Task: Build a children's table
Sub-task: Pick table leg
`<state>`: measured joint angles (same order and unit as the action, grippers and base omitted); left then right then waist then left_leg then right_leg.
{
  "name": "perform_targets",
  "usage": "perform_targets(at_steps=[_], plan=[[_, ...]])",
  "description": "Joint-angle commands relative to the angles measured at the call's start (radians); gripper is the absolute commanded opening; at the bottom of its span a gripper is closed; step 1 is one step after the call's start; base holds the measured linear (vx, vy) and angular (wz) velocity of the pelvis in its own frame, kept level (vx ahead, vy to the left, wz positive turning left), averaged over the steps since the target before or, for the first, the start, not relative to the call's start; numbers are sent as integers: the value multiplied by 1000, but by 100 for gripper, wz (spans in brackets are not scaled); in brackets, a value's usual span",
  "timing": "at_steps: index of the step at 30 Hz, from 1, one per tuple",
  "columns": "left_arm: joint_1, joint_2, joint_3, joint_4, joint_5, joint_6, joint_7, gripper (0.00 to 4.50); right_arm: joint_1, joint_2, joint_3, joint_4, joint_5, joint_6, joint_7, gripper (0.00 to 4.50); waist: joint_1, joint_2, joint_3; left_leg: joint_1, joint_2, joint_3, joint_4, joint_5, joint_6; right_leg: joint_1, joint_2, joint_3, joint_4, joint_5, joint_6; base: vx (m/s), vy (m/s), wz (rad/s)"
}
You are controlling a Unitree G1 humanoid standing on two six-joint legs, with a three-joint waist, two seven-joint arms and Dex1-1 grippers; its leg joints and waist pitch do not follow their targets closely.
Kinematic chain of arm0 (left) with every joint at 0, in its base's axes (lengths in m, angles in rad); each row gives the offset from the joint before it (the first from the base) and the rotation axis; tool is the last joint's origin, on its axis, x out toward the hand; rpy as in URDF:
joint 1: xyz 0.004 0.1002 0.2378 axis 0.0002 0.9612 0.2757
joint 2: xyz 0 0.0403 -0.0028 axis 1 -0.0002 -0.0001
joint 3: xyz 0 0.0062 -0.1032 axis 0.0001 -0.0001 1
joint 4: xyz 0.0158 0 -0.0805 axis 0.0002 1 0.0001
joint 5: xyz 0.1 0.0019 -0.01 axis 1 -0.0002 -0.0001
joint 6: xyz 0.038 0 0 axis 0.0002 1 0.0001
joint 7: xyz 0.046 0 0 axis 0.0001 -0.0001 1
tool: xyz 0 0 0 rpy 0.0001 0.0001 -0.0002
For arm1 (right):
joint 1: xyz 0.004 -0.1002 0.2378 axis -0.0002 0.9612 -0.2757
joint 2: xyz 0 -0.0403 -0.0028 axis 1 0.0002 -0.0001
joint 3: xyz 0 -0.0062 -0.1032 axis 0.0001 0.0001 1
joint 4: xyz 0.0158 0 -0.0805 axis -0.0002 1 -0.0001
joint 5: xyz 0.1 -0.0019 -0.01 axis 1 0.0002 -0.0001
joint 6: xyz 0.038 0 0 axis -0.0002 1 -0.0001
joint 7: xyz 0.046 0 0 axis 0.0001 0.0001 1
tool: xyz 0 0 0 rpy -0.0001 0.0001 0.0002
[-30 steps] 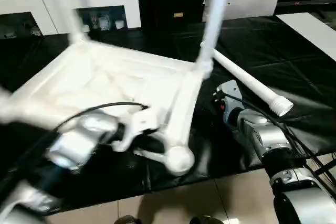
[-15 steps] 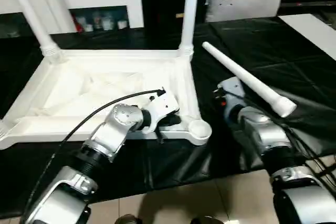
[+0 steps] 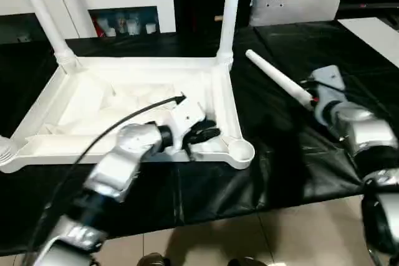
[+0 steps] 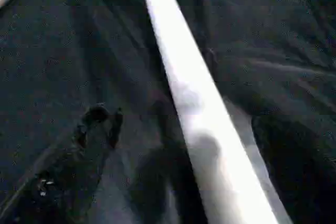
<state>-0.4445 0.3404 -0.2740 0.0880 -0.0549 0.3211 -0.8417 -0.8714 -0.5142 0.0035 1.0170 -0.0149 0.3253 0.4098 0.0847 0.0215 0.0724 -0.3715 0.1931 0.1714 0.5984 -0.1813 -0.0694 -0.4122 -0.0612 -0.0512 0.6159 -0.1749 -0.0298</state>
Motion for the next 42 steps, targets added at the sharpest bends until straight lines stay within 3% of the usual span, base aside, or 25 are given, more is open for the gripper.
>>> perform_targets(at_steps=[1,12,15,25,26,30,38,42], plan=[[12,16,-6,-40,-12,31,-14,143,-30,-19,16,58,-32,9,18,450,0,-11,-77,5,20,2,-53,-155,36,59,-61,35,-71,-209,-221,0,0,0],[29,38,-13,-108,-18,105,-19,244,-94,-47,2,267,-55,-5,38,450,6,-11,-82,1,22,3,-48,-142,46,61,-61,32,-63,-170,-245,0,0,0],[31,44,-14,-114,-11,112,-14,259,-96,-53,6,294,-70,14,40,450,6,-16,-82,0,21,4,-47,-141,46,62,-60,31,-63,-175,-240,0,0,0],[37,70,-14,-137,-21,139,-29,351,-156,-49,-50,309,1,73,285,450,7,-14,-79,-4,23,3,-44,-167,56,57,-61,29,-63,-224,-237,0,0,0],[38,73,-16,-139,-23,141,-33,361,-160,-45,-49,307,3,86,315,450,7,-8,-79,-1,23,3,-43,-182,54,54,-60,29,-65,-248,-235,0,0,0],[42,84,-30,-153,-27,155,-51,390,-158,-12,-29,296,-4,104,414,450,9,-6,-78,1,27,0,-45,-204,40,52,-62,29,-66,-268,-232,0,0,0],[48,94,-45,-169,-25,179,-56,444,-134,53,6,303,-34,161,415,450,11,-6,-82,0,29,-2,-45,-175,33,53,-64,29,-58,-224,-247,0,0,0],[51,99,-45,-171,-23,183,-54,444,-133,75,-31,305,-13,183,372,450,12,-6,-80,1,29,-1,-47,-188,24,52,-65,29,-60,-238,-241,0,0,0]])
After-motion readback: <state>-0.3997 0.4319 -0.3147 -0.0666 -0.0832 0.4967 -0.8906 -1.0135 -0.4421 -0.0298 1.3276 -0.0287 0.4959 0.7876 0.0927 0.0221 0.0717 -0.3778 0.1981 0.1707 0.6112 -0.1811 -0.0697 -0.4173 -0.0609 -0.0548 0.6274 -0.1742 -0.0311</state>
